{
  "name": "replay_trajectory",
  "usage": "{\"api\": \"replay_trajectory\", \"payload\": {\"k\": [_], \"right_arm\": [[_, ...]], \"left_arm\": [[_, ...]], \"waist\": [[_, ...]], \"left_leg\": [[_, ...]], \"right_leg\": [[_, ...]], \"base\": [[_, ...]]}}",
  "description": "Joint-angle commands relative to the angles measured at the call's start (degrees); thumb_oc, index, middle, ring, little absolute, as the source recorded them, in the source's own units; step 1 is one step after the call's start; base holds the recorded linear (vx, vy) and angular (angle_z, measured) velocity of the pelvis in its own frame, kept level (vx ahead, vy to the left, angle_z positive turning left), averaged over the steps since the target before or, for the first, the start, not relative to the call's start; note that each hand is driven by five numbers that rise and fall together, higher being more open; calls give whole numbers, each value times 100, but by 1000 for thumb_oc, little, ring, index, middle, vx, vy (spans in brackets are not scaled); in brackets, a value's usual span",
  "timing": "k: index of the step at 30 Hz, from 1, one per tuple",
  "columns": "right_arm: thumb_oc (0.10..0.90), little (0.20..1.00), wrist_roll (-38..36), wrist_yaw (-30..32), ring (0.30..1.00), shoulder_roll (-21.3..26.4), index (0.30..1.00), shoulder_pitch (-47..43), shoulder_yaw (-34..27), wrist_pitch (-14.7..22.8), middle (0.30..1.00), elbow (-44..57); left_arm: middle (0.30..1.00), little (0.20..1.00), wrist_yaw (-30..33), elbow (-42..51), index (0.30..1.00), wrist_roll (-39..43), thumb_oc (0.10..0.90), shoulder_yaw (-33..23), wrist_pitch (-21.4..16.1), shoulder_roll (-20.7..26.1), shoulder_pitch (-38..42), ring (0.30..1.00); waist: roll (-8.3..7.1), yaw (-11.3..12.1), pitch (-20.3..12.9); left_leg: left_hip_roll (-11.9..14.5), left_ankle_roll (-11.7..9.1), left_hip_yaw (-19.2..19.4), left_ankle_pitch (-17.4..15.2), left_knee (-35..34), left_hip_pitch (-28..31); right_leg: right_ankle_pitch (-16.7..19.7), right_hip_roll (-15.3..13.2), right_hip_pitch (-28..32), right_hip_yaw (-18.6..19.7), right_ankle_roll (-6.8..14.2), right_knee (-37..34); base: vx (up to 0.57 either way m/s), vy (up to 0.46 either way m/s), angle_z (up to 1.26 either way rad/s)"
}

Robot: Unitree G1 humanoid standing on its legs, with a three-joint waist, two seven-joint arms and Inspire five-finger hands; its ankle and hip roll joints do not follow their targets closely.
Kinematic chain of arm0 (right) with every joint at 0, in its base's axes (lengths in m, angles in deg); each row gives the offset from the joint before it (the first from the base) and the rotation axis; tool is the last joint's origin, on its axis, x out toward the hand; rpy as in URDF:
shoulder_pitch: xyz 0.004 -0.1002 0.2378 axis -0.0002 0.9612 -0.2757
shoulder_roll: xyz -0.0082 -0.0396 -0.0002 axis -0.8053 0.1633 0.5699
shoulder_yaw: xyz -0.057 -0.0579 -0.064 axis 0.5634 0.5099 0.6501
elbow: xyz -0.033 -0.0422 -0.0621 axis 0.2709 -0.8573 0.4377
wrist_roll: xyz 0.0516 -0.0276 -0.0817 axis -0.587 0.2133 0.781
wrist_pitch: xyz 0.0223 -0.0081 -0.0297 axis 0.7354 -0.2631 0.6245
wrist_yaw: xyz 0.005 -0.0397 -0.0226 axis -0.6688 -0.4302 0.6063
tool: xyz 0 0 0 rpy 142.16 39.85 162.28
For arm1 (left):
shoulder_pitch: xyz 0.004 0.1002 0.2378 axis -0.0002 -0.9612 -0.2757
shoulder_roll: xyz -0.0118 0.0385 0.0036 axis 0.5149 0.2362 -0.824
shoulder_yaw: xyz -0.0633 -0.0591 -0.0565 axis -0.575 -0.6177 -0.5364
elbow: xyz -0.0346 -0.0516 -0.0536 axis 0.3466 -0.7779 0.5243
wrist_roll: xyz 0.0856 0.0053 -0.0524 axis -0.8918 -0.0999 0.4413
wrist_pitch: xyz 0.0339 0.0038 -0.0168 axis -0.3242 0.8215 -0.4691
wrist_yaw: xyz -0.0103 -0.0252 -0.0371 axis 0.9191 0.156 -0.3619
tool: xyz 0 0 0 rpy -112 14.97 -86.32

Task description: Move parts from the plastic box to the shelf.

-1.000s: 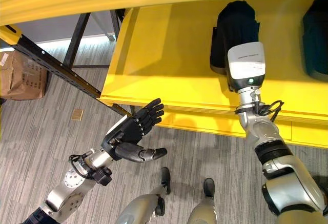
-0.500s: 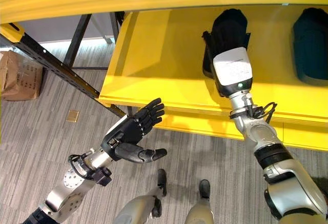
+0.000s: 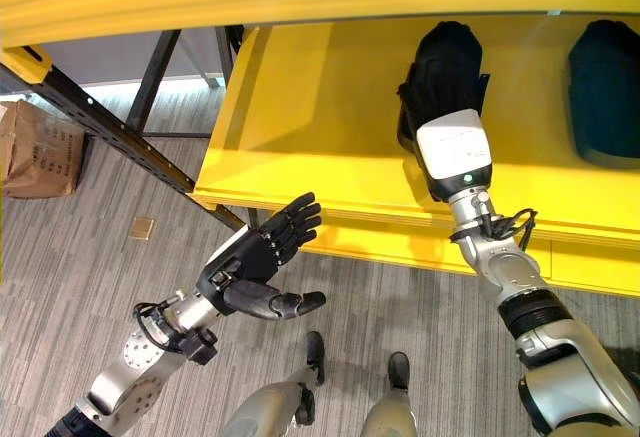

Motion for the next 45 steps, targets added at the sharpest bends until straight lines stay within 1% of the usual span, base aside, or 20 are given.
{"api": "replay_trajectory", "payload": {"k": [1, 4, 8, 9, 10, 11, 13, 20, 21, 25, 26, 27, 30, 32, 35, 38, 40, 41, 43, 45], "right_arm": [[900, 1000, -228, 705, 1000, 245, 1000, -360, -23, 118, 1000, 488], [900, 1000, -214, 735, 1000, 187, 1000, -310, -114, 236, 1000, 803], [900, 1000, -241, 735, 1000, -5, 1000, -205, -285, 571, 1000, 1489], [900, 1000, -225, 692, 1000, -77, 1000, -113, -341, 700, 1000, 1942], [900, 1000, -183, 650, 1000, -125, 1000, -67, -386, 715, 1000, 2253], [900, 1000, -102, 566, 1000, -234, 1000, 41, -475, 696, 1000, 2733], [900, 1000, -102, 561, 1000, -324, 1000, 79, -537, 680, 1000, 3134], [900, 1000, 104, 523, 1000, -463, 1000, 99, -635, 260, 1000, 3943], [900, 1000, -180, 416, 1000, -503, 1000, 194, -703, 312, 1000, 4176], [900, 1000, -561, 210, 1000, -594, 1000, 258, -679, 316, 1000, 4229], [900, 1000, -1369, -187, 1000, -701, 1000, 301, -553, 336, 1000, 4197], [900, 1000, -1905, -496, 1000, -779, 1000, 357, -452, 307, 1000, 4182], [900, 1000, -2397, -680, 1000, -918, 1000, 453, -333, 393, 1000, 4092], [900, 1000, -2991, -1067, 1000, -1194, 1000, 448, -108, 546, 1000, 3808], [900, 1000, -3325, -1340, 1000, -1471, 1000, 280, 55, 573, 1000, 3591], [900, 1000, -3348, -1492, 1000, -1624, 1000, 135, 170, 597, 1000, 3475], [900, 1000, -3469, -1768, 1000, -1770, 1000, -47, 285, 396, 1000, 3489], [900, 1000, -3795, -1828, 1000, -1869, 1000, -154, 330, 204, 1000, 3434], [900, 1000, -3936, -1732, 1000, -1955, 1000, -114, 332, 78, 1000, 3374], [900, 1000, -3804, -1701, 1000, -2053, 1000, -30, 323, 55, 1000, 3221]], "left_arm": [[1000, 1000, -162, 676, 1000, 216, 900, -331, -721, -130, 30, 1000], [1000, 1000, -131, 696, 1000, 201, 900, -343, -712, -164, 0, 1000], [1000, 1000, -17, 734, 1000, 170, 900, -341, -691, -246, -7, 1000], [1000, 1000, 15, 746, 1000, 145, 900, -358, -703, -273, -53, 1000], [1000, 1000, 52, 769, 1000, 144, 900, -373, -677, -295, -82, 1000], [1000, 1000, 87, 791, 1000, 121, 900, -391, -681, -319, -125, 1000], [1000, 1000, 155, 831, 1000, 143, 900, -381, -675, -334, -138, 1000], [1000, 1000, 267, 955, 1000, 87, 900, -314, -570, -392, -188, 1000], [1000, 1000, 322, 1008, 1000, 99, 900, -258, -587, -349, -226, 1000], [1000, 1000, 343, 1019, 1000, 88, 900, -234, -603, -329, -223, 1000], [1000, 1000, 367, 1014, 1000, 77, 900, -210, -629, -320, -231, 1000], [1000, 1000, 375, 1029, 1000, 83, 900, -224, -634, -307, -257, 1000], [1000, 1000, 360, 1028, 1000, 75, 900, -254, -625, -306, -299, 1000], [1000, 1000, 276, 992, 1000, 76, 900, -286, -596, -314, -339, 1000], [1000, 1000, 223, 969, 1000, 32, 900, -288, -535, -347, -335, 1000], [1000, 1000, 192, 931, 1000, 35, 900, -270, -513, -379, -317, 1000], [1000, 1000, 165, 915, 1000, -16, 900, -272, -454, -426, -291, 1000], [1000, 1000, 162, 907, 1000, -23, 900, -285, -401, -457, -283, 1000], [1000, 1000, 151, 910, 1000, -18, 900, -302, -351, -500, -303, 1000], [1000, 1000, 122, 921, 1000, -70, 900, -300, -318, -548, -331, 1000]], "waist": [[-252, 55, -634], [-237, 26, -643], [-190, -29, -659], [-172, -65, -666], [-161, -86, -673], [-137, -117, -693], [-118, -132, -710], [-91, -104, -787], [-82, -89, -819], [-76, -77, -821], [-79, -73, -828], [-84, -69, -832], [-99, -62, -839], [-121, -10, -867], [-142, 48, -886], [-146, 89, -888], [-152, 138, -887], [-171, 179, -888], [-182, 208, -899], [-181, 239, -910]], "left_leg": [[75, -137, 155, -591, -26, 417], [75, -140, 163, -591, -27, 439], [60, -136, 163, -597, -27, 456], [58, -139, 175, -593, -27, 475], [58, -143, 180, -591, -27, 489], [45, -142, 187, -595, -27, 507], [29, -143, 190, -607, -27, 510], [2, -140, 157, -627, -24, 520], [-17, -131, 144, -646, -19, 513], [-26, -118, 120, -648, -18, 506], [-28, -117, 108, -642, -20, 522], [-30, -116, 107, -642, -22, 542], [-30, -112, 104, -643, -27, 571], [-26, -104, 90, -634, -27, 602], [-18, -102, 58, -623, -27, 619], [-13, -100, 39, -614, -27, 626], [-9, -101, -1, -599, -26, 624], [-4, -104, -35, -591, -25, 626], [0, -109, -64, -583, -24, 629], [-3, -104, -90, -578, -14, 617]], "right_leg": [[-142, -36, -600, 52, -226, 690], [-144, -33, -593, 63, -230, 692], [-161, -33, -584, 98, -242, 690], [-165, -34, -571, 119, -247, 690], [-172, -34, -564, 130, -250, 694], [-178, -39, -553, 148, -254, 691], [-188, -46, -548, 160, -255, 682], [-216, -52, -505, 138, -268, 667], [-237, -66, -500, 131, -265, 673], [-248, -67, -507, 125, -269, 697], [-244, -66, -486, 126, -275, 689], [-240, -75, -459, 119, -273, 674], [-236, -82, -429, 101, -274, 667], [-229, -88, -386, 62, -284, 661], [-230, -97, -361, 24, -294, 671], [-231, -101, -352, 3, -306, 686], [-243, -101, -353, -18, -319, 720], [-252, -100, -346, -45, -329, 745], [-260, -97, -337, -73, -333, 766], [-280, -102, -341, -101, -343, 799]], "base": [[0, 0, 0], [7, 10, 0], [23, 45, -1], [55, 65, -5], [74, 85, -8], [56, 70, -6], [21, 50, -6], [14, 30, -3], [0, 0, 0], [0, 0, 0], [0, 0, 0], [0, 0, 0], [0, 0, 0], [15, -13, 1], [7, -9, 1], [14, -14, 6], [19, -21, 10], [18, -24, 5], [33, -24, 5], [26, -10, 17]]}}
